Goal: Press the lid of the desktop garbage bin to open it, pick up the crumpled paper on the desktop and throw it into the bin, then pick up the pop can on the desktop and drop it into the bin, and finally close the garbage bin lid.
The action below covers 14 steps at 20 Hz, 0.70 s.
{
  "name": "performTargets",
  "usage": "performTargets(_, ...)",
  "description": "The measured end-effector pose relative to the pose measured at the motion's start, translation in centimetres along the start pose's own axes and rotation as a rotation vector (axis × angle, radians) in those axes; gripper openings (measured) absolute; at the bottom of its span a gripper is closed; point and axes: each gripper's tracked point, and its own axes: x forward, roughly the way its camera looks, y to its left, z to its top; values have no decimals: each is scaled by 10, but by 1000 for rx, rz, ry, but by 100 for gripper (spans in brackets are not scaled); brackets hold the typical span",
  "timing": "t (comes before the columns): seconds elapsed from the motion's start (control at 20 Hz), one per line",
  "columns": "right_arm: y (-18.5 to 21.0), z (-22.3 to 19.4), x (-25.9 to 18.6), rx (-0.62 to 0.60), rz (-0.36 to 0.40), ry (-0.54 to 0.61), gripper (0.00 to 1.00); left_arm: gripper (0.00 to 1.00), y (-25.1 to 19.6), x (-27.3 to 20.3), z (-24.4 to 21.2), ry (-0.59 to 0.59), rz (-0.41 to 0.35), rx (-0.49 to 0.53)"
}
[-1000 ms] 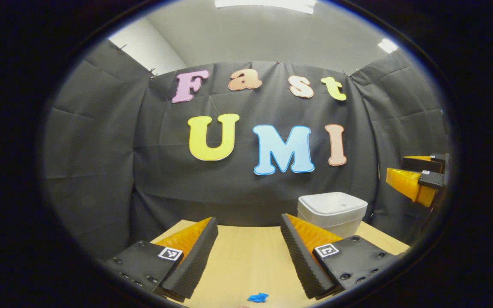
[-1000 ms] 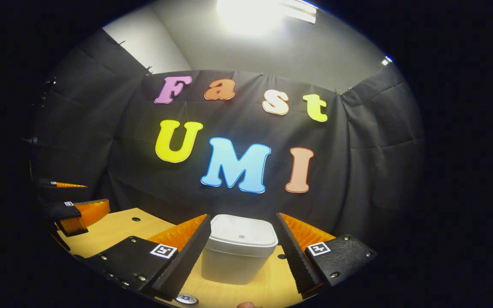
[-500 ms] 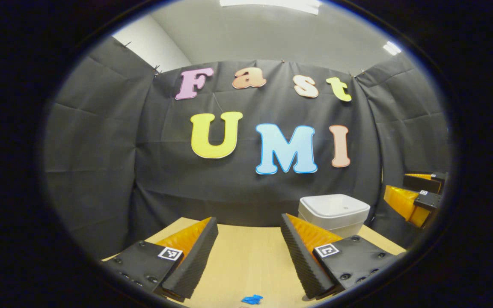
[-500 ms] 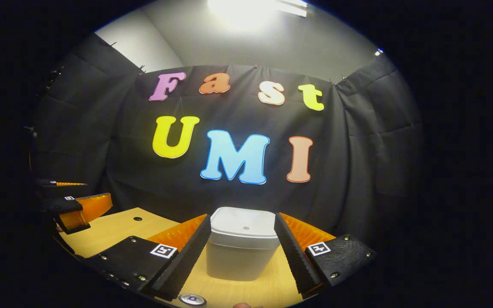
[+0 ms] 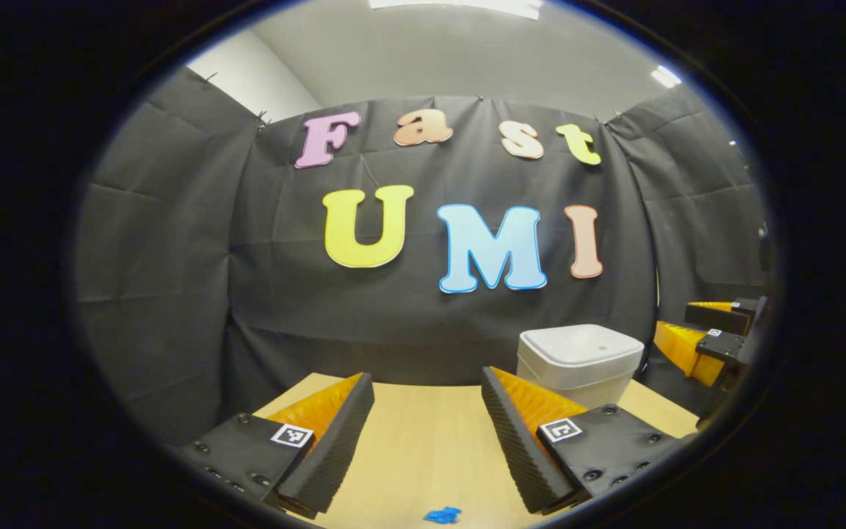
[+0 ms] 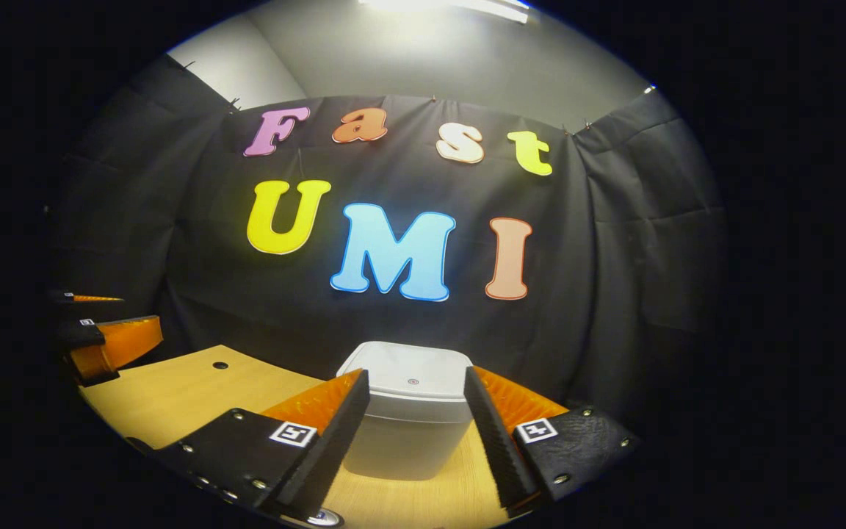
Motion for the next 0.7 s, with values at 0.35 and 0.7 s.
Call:
performTargets(0.35, -6, -14, 18, 24, -21, 34, 35, 99, -7, 9, 1, -11, -16, 9)
performTargets(0.7, -19, -17, 39, 43, -38, 26, 3, 99, -12, 27, -6, 3, -15, 8)
